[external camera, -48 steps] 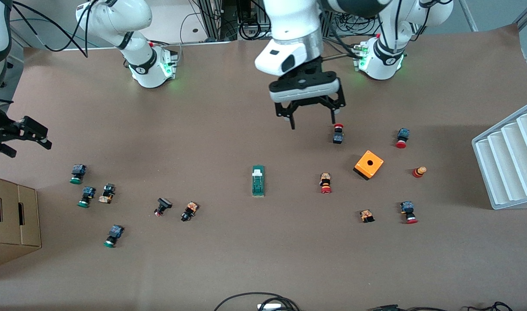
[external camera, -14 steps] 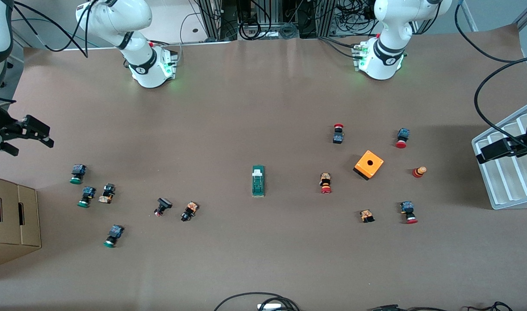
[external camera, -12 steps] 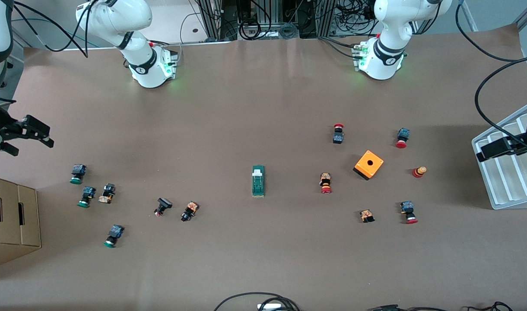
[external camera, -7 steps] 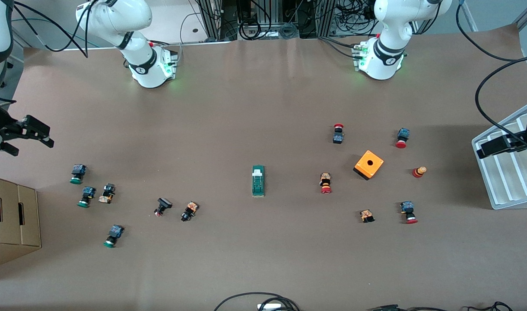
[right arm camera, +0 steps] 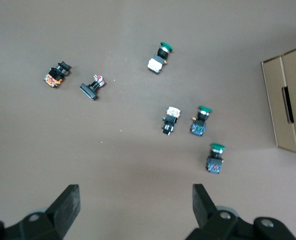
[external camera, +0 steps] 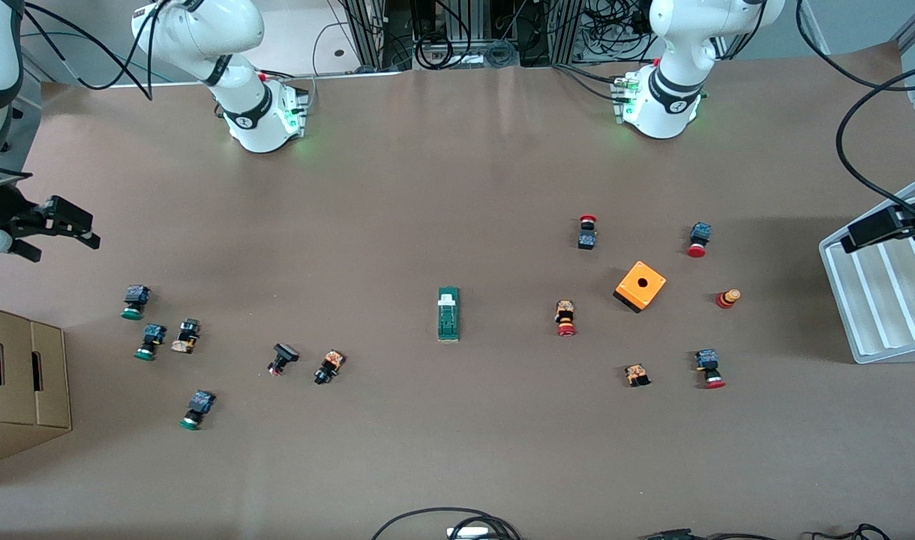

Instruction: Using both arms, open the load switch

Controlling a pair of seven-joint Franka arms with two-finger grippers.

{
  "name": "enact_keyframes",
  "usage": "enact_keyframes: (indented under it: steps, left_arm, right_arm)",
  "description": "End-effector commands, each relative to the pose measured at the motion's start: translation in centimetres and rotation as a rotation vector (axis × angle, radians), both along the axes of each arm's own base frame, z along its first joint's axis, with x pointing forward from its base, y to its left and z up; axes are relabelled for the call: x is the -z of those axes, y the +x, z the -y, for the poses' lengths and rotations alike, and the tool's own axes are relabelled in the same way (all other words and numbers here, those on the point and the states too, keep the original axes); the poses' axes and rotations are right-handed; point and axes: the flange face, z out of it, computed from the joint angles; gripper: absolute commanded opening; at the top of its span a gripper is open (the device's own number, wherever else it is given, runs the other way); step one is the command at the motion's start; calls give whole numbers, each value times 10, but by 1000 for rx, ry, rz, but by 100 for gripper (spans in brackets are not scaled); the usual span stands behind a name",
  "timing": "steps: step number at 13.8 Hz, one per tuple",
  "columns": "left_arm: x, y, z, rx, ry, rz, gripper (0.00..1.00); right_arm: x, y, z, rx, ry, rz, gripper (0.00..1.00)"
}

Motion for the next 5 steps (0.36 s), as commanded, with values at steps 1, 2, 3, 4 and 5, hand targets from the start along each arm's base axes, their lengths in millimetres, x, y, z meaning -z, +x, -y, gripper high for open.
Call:
enact_keyframes:
  steps: [1, 2, 3, 4, 5]
  left_arm:
    - [1, -16, 3, 19, 15, -7, 100]
    - [1, -16, 3, 21, 15, -6, 100]
    - [1, -16, 4, 22, 15, -6, 100]
    - [1, -16, 3, 21, 13, -4, 100]
    - [1, -15, 4, 21, 12, -3, 100]
  right_arm:
    - [-14, -1, -3, 28, -29, -24, 100]
    - [-15, 0, -3, 25, -30, -13, 100]
    - [-14, 1, -3, 20, -34, -7, 100]
    - [-14, 2, -2, 19, -49, -5, 100]
    - [-15, 1, -2, 18, -55, -8, 100]
